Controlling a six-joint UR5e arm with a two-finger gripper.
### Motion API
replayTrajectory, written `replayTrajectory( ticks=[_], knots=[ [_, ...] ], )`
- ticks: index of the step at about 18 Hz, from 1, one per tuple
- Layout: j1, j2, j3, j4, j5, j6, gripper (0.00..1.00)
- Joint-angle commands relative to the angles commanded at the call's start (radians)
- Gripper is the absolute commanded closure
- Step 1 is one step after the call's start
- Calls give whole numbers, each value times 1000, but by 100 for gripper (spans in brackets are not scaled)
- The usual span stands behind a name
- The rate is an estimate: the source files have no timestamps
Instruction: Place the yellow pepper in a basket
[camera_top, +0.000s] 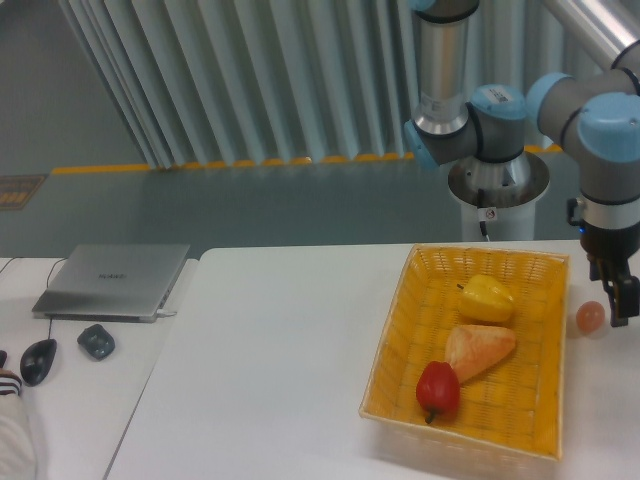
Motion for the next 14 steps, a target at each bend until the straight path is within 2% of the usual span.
replayTrajectory(
  ticks=[2, 14],
  knots=[
    [0, -6, 3, -15, 0, 0, 0],
    [8, -3, -8, -15, 6, 0, 0]
  ],
)
